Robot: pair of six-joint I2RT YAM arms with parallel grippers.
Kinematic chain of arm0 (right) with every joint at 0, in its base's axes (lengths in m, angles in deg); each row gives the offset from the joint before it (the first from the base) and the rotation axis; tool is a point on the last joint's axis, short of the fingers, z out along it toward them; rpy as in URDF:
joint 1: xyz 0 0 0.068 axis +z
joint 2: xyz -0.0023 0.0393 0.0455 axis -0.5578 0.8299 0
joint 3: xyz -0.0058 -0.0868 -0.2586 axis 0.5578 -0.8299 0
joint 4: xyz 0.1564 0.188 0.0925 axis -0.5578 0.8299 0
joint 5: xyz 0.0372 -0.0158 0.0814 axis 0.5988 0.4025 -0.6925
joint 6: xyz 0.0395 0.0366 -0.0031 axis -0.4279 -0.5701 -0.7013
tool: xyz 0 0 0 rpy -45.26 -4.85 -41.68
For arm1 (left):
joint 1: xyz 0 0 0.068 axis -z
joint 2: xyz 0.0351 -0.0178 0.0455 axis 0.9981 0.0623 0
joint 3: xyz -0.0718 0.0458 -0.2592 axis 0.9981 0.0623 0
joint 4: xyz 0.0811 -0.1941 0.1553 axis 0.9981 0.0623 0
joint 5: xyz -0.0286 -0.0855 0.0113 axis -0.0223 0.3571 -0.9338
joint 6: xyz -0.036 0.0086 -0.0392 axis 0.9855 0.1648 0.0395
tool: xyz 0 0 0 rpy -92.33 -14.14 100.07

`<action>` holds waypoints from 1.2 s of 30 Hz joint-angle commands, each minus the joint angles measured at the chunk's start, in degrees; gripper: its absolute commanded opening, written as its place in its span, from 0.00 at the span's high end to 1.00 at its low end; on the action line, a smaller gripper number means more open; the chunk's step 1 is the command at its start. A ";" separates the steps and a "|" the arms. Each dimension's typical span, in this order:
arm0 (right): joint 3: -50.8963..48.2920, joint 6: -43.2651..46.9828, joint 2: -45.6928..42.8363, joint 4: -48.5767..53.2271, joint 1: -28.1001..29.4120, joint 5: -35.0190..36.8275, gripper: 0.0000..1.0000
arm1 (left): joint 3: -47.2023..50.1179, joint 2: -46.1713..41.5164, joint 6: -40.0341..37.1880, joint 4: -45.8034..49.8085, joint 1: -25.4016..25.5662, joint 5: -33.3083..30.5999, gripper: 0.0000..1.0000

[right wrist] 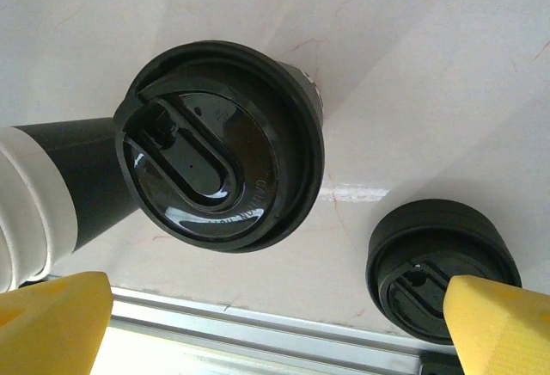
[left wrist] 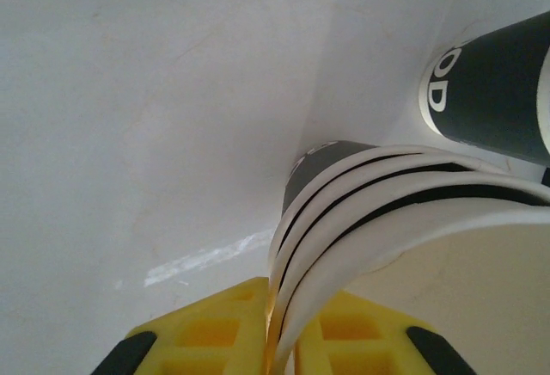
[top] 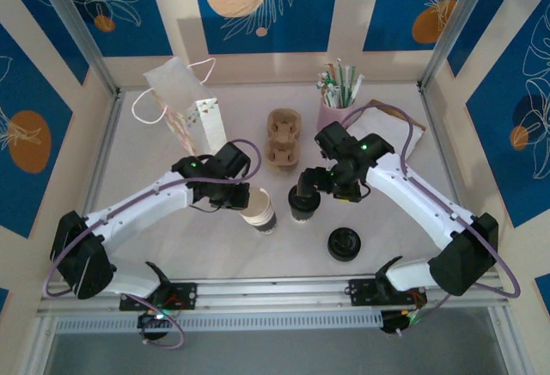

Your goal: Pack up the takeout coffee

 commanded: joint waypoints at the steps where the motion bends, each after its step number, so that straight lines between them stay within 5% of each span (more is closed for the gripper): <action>1: -0.87 1.77 -2.12 0.25 -1.07 -2.10 0.01 | -2.18 -2.38 1.34 3.15 -0.30 -3.03 0.90; 8: -1.82 2.96 -3.73 -0.02 -2.35 -3.08 0.01 | -4.62 -6.24 2.04 11.82 -1.00 -11.90 0.90; 12: -2.31 3.58 -4.43 -0.02 -2.71 -3.42 0.01 | -4.11 -10.79 1.51 16.94 -5.59 -16.38 0.90; 20: -3.28 4.30 -6.39 0.40 -3.66 -3.88 0.01 | -0.77 -20.83 -5.29 20.03 -28.68 -17.79 0.87; 29: -4.31 4.35 -8.78 1.41 -4.28 -3.72 0.01 | -0.39 -14.18 -11.77 16.94 -53.69 -11.93 0.96; 36: -4.42 4.41 -9.18 1.89 -4.47 -3.93 0.01 | -1.45 -8.44 -11.86 13.08 -62.18 -10.01 0.99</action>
